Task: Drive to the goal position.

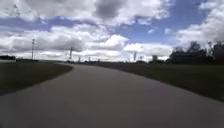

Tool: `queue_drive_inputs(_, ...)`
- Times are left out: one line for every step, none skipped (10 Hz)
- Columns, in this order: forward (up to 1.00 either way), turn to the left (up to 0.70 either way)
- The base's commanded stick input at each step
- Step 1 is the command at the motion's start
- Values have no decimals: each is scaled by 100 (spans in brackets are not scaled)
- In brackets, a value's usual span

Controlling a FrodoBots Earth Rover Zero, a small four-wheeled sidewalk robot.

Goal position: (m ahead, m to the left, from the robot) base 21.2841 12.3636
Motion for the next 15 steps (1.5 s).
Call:
queue_drive_inputs(100,2)
queue_drive_inputs(100,7)
queue_drive_inputs(100,11)
queue_drive_inputs(100,12)
queue_drive_inputs(100,14)
queue_drive_inputs(100,14)
queue_drive_inputs(100,14)
queue_drive_inputs(100,14)
queue_drive_inputs(100,14)
queue_drive_inputs(100,14)
queue_drive_inputs(100,14)
queue_drive_inputs(100,14)
queue_drive_inputs(100,13)
queue_drive_inputs(100,9)
queue_drive_inputs(100,3)
